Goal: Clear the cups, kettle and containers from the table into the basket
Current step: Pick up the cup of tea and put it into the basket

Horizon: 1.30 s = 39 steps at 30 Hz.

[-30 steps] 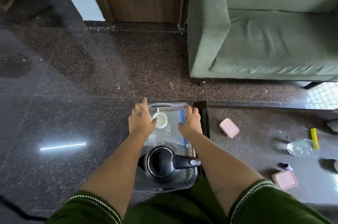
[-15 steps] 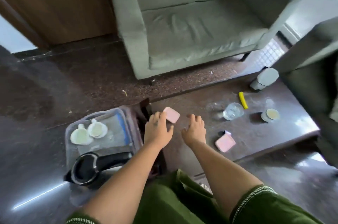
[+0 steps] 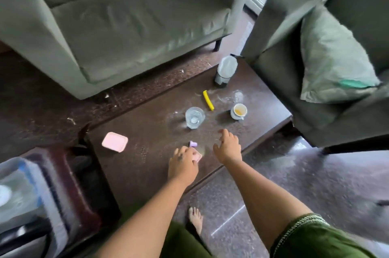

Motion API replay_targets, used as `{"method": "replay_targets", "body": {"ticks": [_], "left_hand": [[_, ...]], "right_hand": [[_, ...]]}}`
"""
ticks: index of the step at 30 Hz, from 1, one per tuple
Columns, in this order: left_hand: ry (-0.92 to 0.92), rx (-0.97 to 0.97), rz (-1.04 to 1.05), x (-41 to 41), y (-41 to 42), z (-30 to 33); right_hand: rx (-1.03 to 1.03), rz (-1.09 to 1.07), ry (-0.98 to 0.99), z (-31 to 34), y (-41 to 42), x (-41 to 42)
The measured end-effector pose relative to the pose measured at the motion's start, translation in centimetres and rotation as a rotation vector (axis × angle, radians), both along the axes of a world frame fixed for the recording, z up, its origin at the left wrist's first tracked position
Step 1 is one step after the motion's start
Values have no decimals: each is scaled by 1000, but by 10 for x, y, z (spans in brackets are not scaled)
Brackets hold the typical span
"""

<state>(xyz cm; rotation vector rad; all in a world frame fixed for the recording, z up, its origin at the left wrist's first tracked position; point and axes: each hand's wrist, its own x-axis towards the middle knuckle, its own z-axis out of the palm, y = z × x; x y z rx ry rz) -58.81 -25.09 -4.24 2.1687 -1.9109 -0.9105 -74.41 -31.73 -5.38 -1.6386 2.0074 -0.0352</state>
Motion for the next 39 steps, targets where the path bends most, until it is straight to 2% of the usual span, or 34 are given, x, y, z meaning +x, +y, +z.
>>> {"method": "replay_targets", "body": {"ticks": [6,13,17,23,30,33,37,39], "left_hand": [[21,66,-101,-48,-56,-40],[0,19,-148,-80,-115,-96],[-9,-41,-177,-90,-132,-114],[13,-33,-161,-81,-126,-121],[11,46,-46,-52,-91,-95],[106,89,76,-40,-79,-71],[332,172,291,-17,-59,-29],[551,175,508,-5,-48,-5]], "right_hand": [[8,-123,15,-37,-63,-53],[21,-143,63,-86,-146,-90],[81,-151,5,-106,-174,-93],[119,-137,1,-113,-173,-88],[113,-147,-116,-84,-109,-59],[64,-85,-155,-54,-77,-34],[2,13,-195,-4,-40,9],[4,110,-294,20,-24,34]]}}
